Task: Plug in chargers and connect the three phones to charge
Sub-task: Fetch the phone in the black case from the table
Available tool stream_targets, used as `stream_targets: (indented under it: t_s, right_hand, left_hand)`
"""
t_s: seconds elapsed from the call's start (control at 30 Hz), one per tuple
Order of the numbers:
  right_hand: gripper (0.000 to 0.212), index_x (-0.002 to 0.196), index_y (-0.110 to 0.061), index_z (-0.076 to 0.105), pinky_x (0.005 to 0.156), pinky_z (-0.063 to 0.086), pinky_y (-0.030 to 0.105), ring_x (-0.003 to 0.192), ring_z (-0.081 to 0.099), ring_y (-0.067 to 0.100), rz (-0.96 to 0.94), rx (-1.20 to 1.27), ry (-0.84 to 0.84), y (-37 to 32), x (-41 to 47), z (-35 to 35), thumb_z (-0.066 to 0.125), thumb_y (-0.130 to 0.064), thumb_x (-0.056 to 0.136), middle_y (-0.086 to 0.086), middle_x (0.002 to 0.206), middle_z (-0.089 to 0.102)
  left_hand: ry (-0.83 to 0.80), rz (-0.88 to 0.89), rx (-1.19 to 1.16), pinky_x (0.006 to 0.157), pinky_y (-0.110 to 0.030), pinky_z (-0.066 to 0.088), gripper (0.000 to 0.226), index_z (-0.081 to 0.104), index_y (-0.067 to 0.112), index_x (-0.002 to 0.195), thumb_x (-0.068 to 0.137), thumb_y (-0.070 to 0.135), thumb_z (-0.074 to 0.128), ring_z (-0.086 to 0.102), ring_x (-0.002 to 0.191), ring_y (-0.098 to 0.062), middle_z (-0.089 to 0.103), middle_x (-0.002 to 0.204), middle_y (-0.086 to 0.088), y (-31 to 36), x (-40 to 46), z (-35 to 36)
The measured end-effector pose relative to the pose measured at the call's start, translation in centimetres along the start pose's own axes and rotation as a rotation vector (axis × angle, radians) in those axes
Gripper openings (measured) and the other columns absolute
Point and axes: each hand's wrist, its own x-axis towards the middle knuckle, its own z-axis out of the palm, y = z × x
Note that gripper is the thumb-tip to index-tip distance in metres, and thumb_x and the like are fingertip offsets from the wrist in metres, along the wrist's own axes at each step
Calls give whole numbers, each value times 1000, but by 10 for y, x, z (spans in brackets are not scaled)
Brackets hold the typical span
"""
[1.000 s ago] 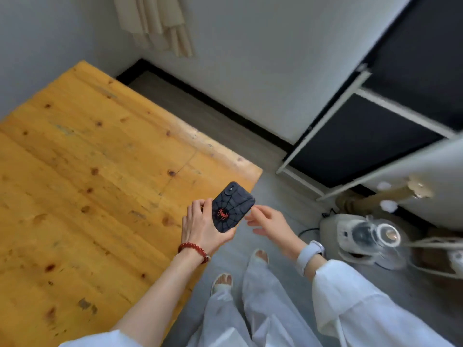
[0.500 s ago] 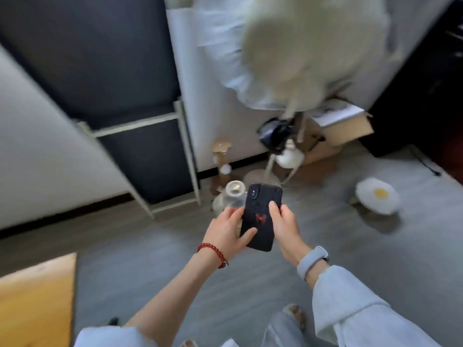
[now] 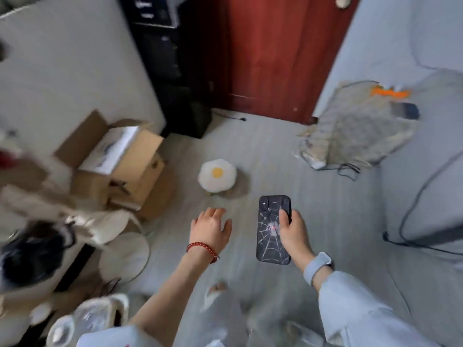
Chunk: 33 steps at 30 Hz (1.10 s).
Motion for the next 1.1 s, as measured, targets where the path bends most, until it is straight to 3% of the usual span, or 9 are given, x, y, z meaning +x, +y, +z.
stream_targets:
  t_s: [0.1,0.23,0.47,0.57,0.67,0.77,0.97,1.1]
  right_hand:
    - [17,87,-9,44,53,32,28,59,49,17,65,21,114,5,64,-37,42,-24,95,-5,64,47]
    - [23,95,-6,49,66,39,31,74,53,26,112,42,178,-2,167,-79,41,-27,95,5,80,55]
    - [20,81,-14,46,53,34,28,64,49,14,144,81,274,-44,350,-153,42,-27,95,-5,68,51]
    - [21,84,-9,47,60,35,32,73,51,22,176,106,330,-50,402,-189,41,-27,95,2,75,53]
    - [24,93,-6,50,77,46,41,86,57,32,221,168,370,-42,457,-231,40,-27,95,15,90,60]
    - [19,95,-10,50,86,49,48,92,58,35,257,239,412,-25,516,-277,41,-26,95,16,96,61]
    - [8,100,-16,43,80,41,36,91,51,25,337,241,338,24,650,-376,37,-17,96,7,99,53]
    - [25,119,-12,40,87,45,42,95,51,27,393,194,225,54,734,-422,35,-13,95,6,103,51]
  left_hand:
    - [-46,93,-8,93,-37,37,37,51,20,120,87,35,45,49,114,-26,55,123,-5,46,79,11]
    - [-119,191,-18,93,-40,38,34,53,17,116,87,31,43,48,113,-26,55,122,-7,108,194,23]
    - [-150,352,-39,98,-40,39,36,51,16,121,89,30,44,48,116,-26,54,125,-7,235,394,24]
    - [-204,419,-1,98,-40,39,36,50,16,122,89,30,43,47,116,-26,53,126,-7,296,451,29]
    - [-245,491,16,97,-40,39,36,49,17,122,89,29,43,46,116,-26,52,127,-8,364,502,47]
    - [-283,530,1,98,-41,39,36,49,17,123,89,28,43,45,118,-26,51,128,-8,430,546,72]
    - [-367,455,-31,101,-41,38,36,49,15,123,89,26,44,42,121,-26,49,129,-9,549,629,141]
    - [-422,347,-63,100,-40,39,35,51,13,122,89,24,45,44,119,-27,50,127,-12,609,679,186]
